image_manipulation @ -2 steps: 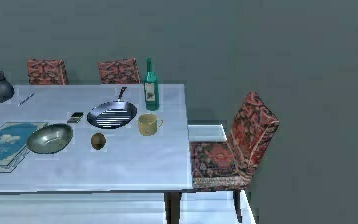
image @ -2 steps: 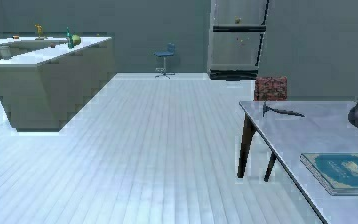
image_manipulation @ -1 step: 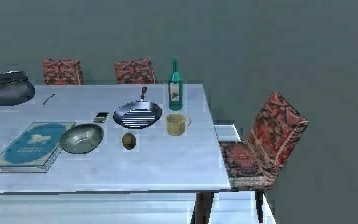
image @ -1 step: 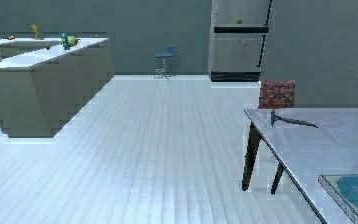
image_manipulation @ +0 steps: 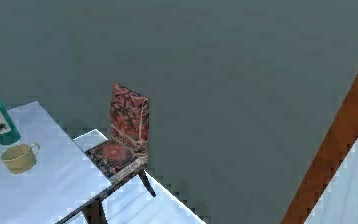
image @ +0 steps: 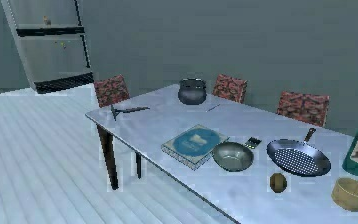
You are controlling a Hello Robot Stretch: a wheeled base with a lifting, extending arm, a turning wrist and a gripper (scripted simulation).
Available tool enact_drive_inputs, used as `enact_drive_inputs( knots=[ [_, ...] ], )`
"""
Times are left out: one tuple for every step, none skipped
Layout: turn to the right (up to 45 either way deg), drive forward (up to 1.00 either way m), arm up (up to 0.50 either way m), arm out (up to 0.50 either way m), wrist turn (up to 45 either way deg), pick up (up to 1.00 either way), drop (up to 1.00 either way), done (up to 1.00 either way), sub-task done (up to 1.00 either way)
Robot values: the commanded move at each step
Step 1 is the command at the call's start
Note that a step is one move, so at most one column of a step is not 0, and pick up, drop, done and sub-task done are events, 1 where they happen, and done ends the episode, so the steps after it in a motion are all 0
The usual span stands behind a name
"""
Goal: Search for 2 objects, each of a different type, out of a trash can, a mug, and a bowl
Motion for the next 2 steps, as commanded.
enact_drive_inputs(
  knots=[
    [15.0,0.0,0.0,0.0,0.0,0.0,0.0,0.0,0.0],
    [0.0,0.0,0.0,0.0,0.0,0.0,0.0,1.0,0.0]
  ],
)
